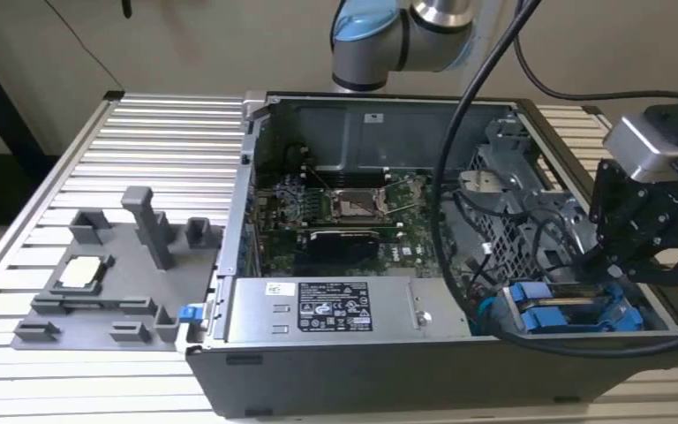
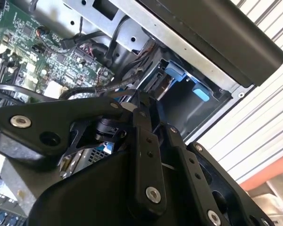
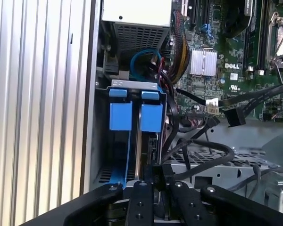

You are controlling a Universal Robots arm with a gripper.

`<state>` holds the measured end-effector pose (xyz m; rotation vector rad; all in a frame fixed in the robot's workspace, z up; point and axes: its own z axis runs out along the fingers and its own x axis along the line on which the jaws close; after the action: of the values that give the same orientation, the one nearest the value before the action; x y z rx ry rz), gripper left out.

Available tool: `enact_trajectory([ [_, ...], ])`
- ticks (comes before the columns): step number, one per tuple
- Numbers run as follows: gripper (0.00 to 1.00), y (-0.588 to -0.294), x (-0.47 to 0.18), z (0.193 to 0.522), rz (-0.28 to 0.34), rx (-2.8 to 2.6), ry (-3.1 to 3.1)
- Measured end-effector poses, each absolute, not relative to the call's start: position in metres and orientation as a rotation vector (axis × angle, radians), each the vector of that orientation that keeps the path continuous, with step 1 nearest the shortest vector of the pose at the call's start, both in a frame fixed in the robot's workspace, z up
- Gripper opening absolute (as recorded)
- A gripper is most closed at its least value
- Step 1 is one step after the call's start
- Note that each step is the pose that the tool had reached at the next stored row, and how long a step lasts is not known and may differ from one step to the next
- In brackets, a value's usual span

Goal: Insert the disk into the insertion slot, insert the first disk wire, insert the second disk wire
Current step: 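Insert the first disk wire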

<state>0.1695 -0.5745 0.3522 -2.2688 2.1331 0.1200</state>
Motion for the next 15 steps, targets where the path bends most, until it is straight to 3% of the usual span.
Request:
enact_trajectory([
  [15,0.19,-0.574,0.174,0.34,0.113,-2.264,2.128],
])
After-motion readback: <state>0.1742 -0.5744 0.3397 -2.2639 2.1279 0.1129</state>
